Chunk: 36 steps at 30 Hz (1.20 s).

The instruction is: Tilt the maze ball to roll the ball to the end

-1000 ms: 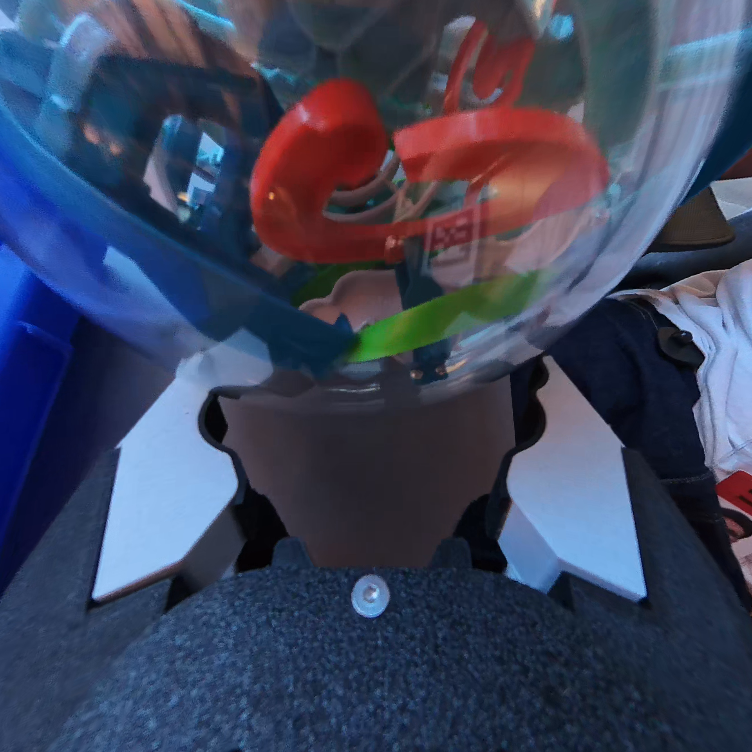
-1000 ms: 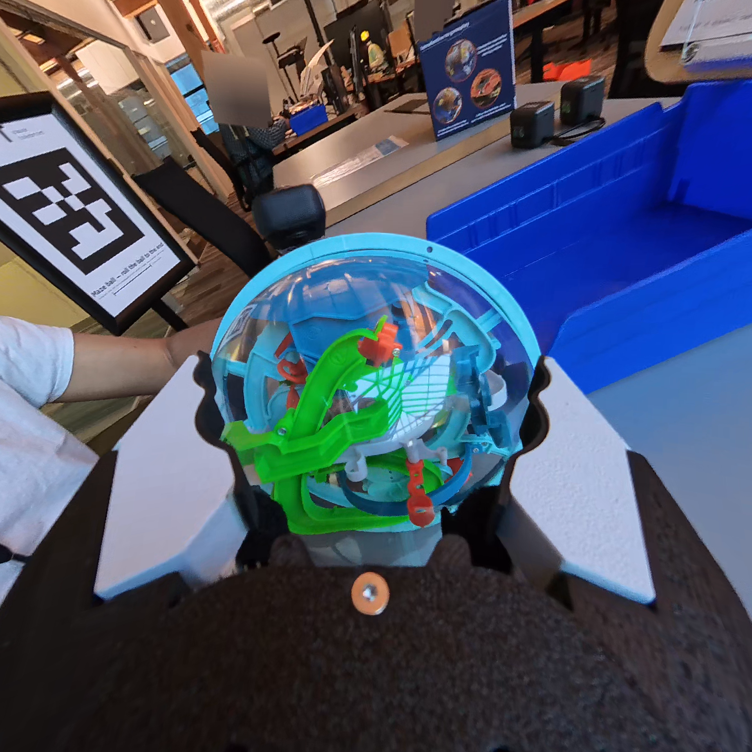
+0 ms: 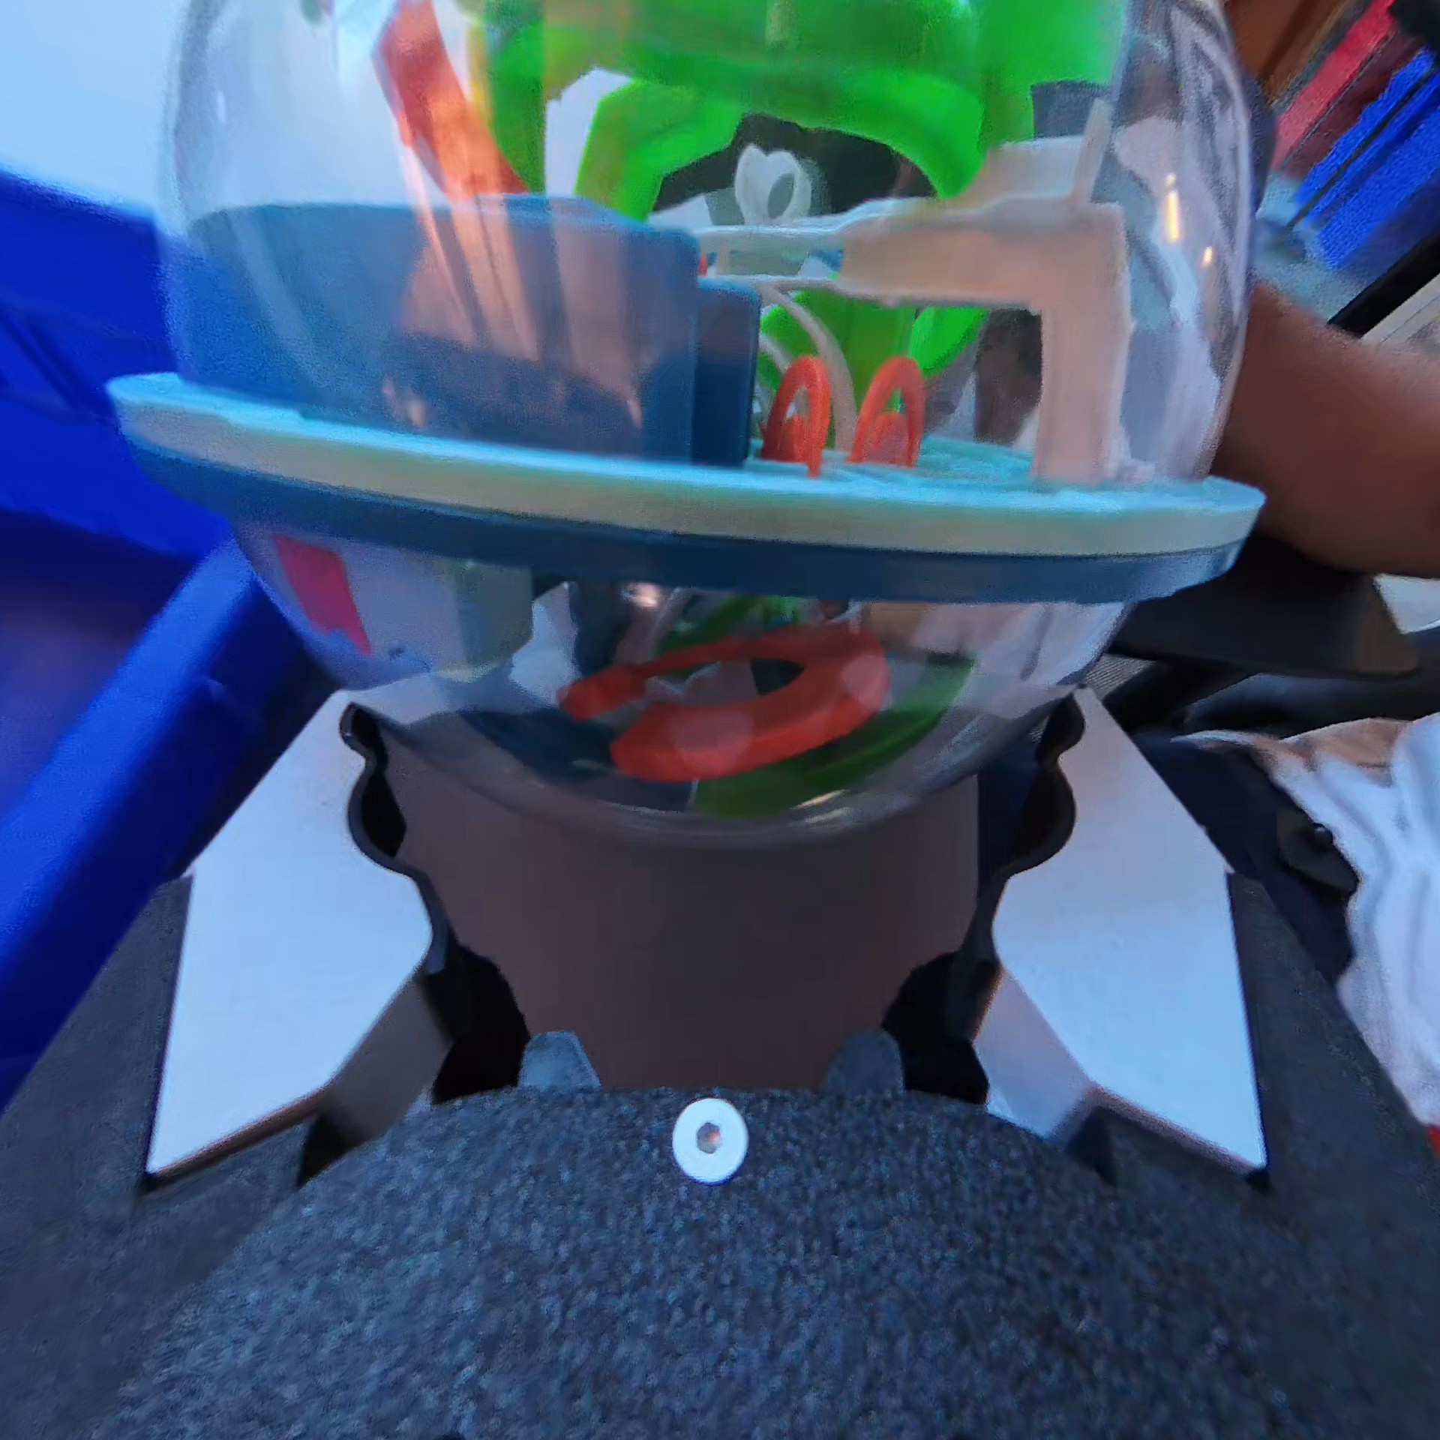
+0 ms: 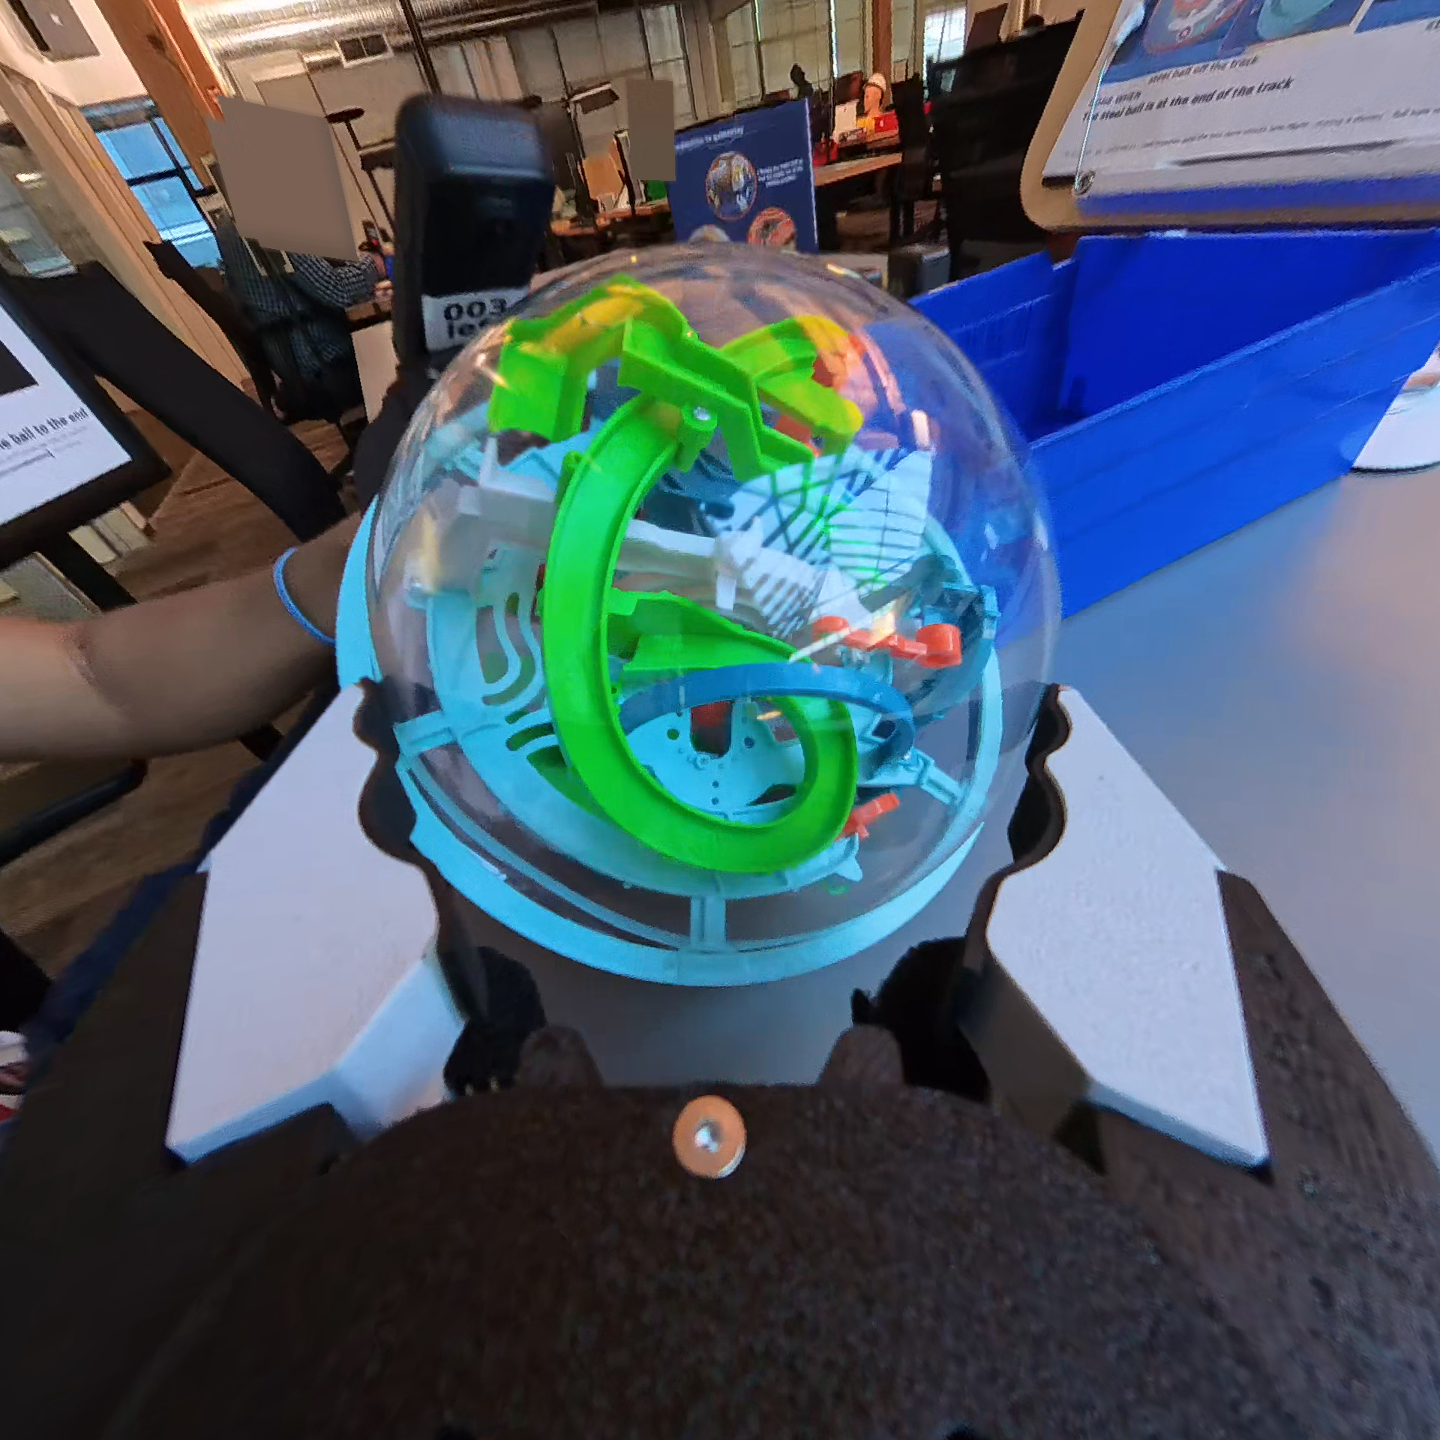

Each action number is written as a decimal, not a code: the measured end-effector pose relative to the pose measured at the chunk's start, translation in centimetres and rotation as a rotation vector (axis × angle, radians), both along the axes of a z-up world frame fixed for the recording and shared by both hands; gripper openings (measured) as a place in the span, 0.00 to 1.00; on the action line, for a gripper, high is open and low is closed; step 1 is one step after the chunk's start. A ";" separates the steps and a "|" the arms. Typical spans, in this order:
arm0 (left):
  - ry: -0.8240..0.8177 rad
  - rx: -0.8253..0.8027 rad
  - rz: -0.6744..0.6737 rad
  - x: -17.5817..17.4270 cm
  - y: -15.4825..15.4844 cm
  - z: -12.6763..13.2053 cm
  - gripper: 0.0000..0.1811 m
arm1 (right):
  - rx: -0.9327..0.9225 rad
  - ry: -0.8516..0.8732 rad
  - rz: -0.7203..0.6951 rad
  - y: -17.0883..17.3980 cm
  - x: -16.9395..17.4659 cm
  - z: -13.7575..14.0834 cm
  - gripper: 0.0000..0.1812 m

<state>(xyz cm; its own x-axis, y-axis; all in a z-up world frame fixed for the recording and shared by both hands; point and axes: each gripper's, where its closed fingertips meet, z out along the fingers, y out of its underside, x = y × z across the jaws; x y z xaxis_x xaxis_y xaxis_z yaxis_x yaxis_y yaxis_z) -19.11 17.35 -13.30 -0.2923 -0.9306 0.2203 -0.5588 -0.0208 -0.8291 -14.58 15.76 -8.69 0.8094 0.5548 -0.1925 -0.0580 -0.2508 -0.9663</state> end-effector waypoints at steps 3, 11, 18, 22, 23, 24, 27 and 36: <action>-0.010 -0.149 0.016 -0.3 -0.7 0.3 0.87 | -0.107 0.058 -0.009 0.1 -0.3 0.3 0.85; 0.086 -0.455 0.076 -1.6 -2.8 1.2 0.87 | -0.362 0.239 -0.020 -0.7 -1.1 0.5 0.85; 0.202 -0.645 0.160 -1.8 -3.4 1.8 0.87 | -0.447 0.421 -0.023 0.1 -0.6 0.7 0.85; 0.210 -0.684 0.160 -1.8 -3.1 1.9 0.85 | -0.500 0.470 -0.016 0.6 -0.1 0.6 0.85; 0.218 -0.698 0.143 -1.9 -3.3 1.9 0.84 | -0.518 0.477 -0.012 0.7 0.0 0.6 0.85; 0.229 -0.719 0.121 -2.1 -3.4 2.0 0.84 | -0.529 0.472 -0.004 0.8 0.0 0.7 0.85; 0.242 -0.786 0.095 -2.4 -3.4 2.1 0.84 | -0.581 0.435 0.010 1.0 -0.2 0.7 0.85; 0.202 -0.851 0.011 -5.3 -2.6 3.4 0.71 | -0.629 0.401 0.038 1.8 -0.5 0.8 0.85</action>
